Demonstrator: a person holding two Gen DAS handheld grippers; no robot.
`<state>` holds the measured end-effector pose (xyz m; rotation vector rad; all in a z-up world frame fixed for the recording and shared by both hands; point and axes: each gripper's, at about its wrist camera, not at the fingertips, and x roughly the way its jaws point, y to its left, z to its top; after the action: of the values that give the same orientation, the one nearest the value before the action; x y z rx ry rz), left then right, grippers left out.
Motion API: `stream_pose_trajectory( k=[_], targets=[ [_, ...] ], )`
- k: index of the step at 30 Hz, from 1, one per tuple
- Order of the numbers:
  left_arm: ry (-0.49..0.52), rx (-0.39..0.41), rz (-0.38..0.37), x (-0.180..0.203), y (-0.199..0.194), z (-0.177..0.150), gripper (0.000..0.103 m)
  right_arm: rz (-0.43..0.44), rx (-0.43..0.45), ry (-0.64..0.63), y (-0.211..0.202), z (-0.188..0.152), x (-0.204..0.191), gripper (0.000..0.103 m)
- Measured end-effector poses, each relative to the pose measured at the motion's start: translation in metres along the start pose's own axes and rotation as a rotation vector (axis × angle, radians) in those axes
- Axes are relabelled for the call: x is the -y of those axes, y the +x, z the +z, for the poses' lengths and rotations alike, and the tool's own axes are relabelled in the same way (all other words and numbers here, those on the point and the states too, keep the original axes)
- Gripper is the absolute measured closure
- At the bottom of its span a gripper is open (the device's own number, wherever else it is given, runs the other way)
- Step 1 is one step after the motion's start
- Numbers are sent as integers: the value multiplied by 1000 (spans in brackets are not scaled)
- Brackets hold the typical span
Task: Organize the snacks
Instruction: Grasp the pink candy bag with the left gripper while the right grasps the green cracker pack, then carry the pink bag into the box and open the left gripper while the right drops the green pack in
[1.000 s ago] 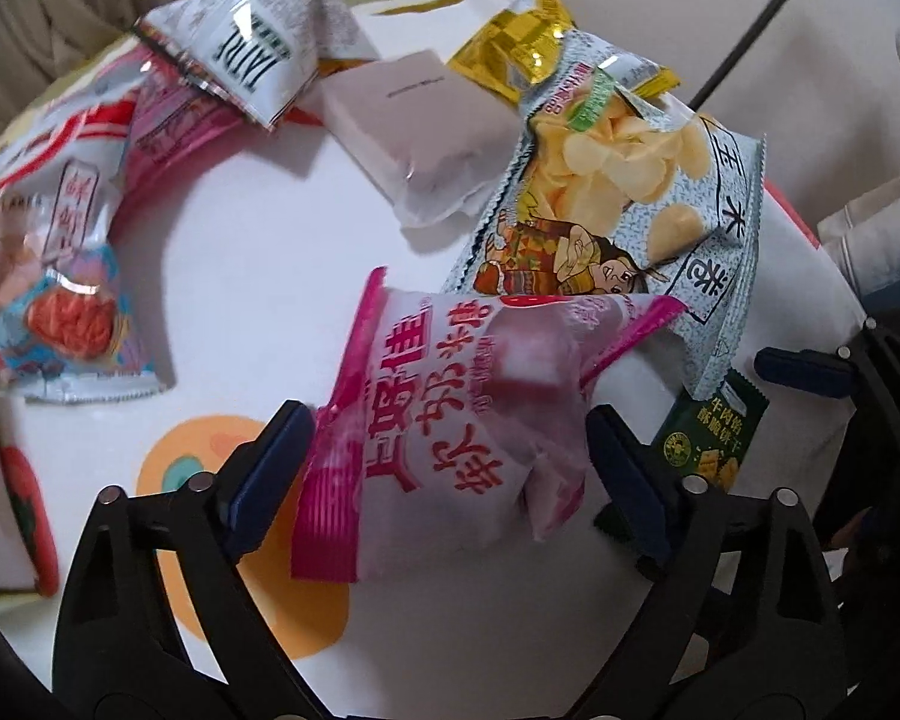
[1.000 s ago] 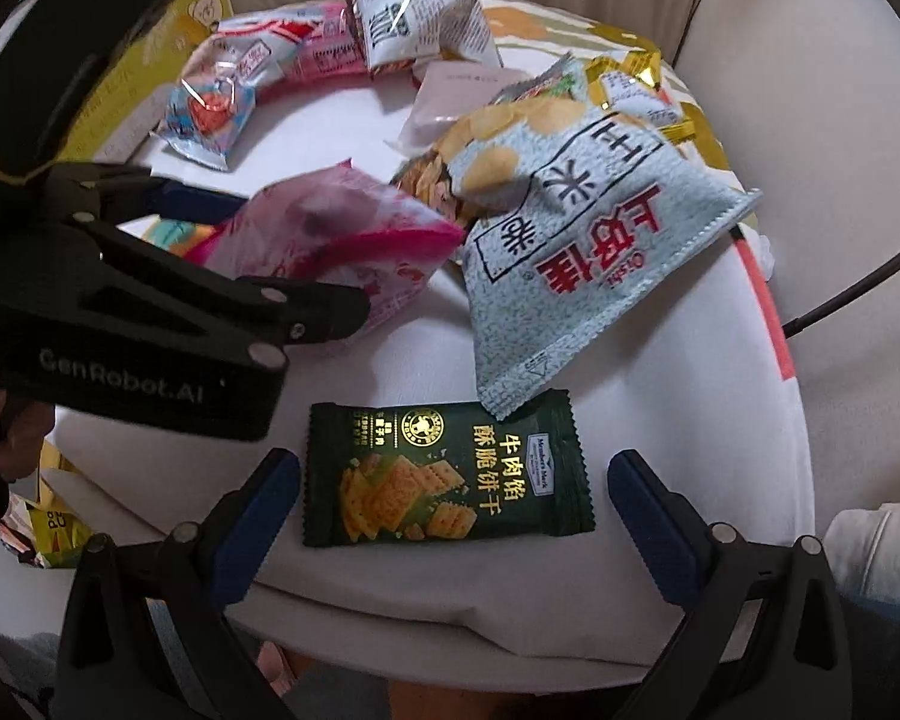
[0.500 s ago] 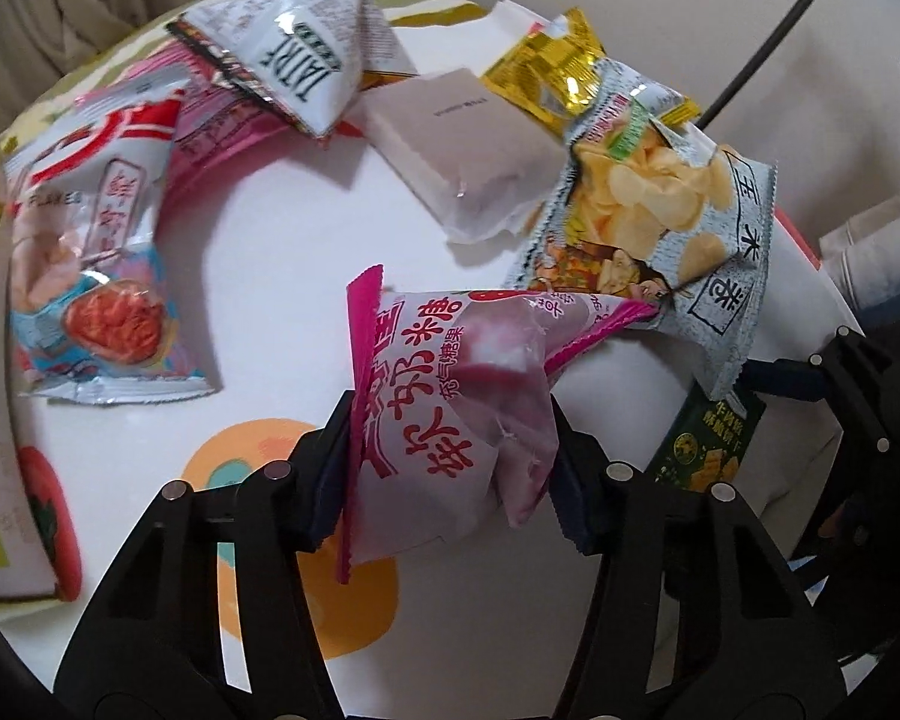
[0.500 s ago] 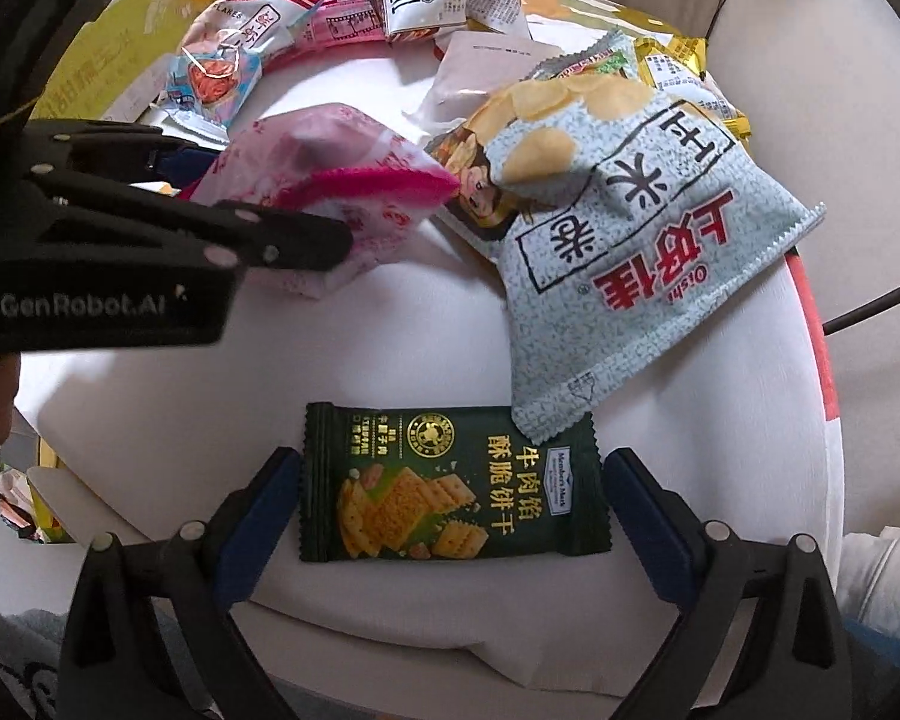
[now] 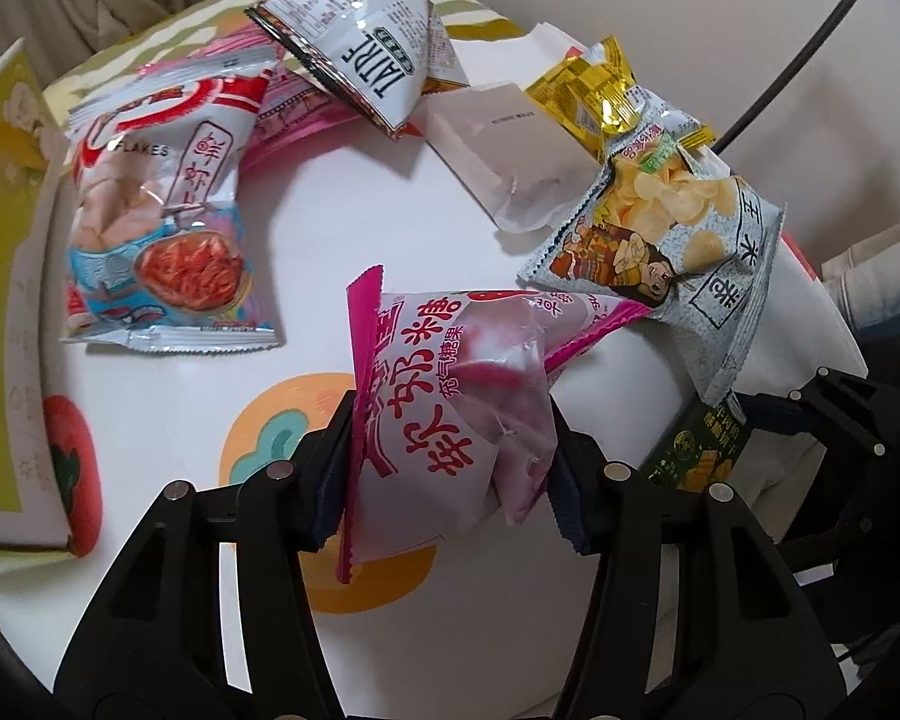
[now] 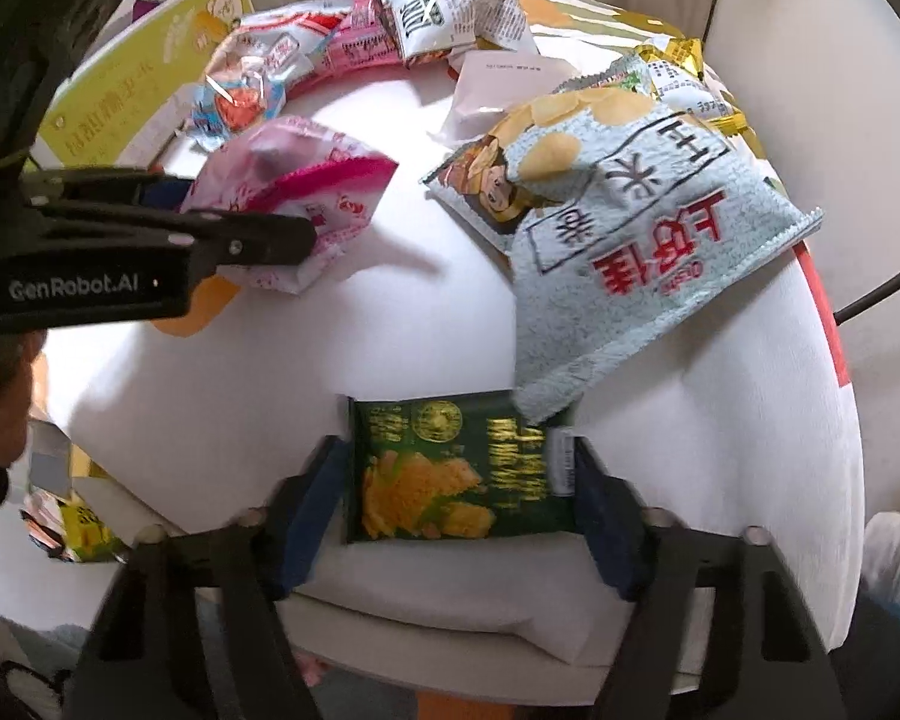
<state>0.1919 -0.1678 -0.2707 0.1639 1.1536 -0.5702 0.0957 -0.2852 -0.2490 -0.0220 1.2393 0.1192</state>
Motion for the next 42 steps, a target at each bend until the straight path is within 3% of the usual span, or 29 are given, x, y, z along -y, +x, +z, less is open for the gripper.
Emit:
stream_pose_trajectory(
  k=[16,25,34,42],
  targets=[
    [-26,29,30,-10,-31,-5,52,64,7,-3,-12,-11,-30,45],
    [-51,77,64,-30,-70,-3,52,97,40,-42,-30,4,-52,45],
    [-124,168,113,-68,-135,9,52,117,111,-125,-58,58,-89,45],
    [-219,249,196,-137,-203,19,52,146,217,-207,-95,140,-148,45]
  ],
)
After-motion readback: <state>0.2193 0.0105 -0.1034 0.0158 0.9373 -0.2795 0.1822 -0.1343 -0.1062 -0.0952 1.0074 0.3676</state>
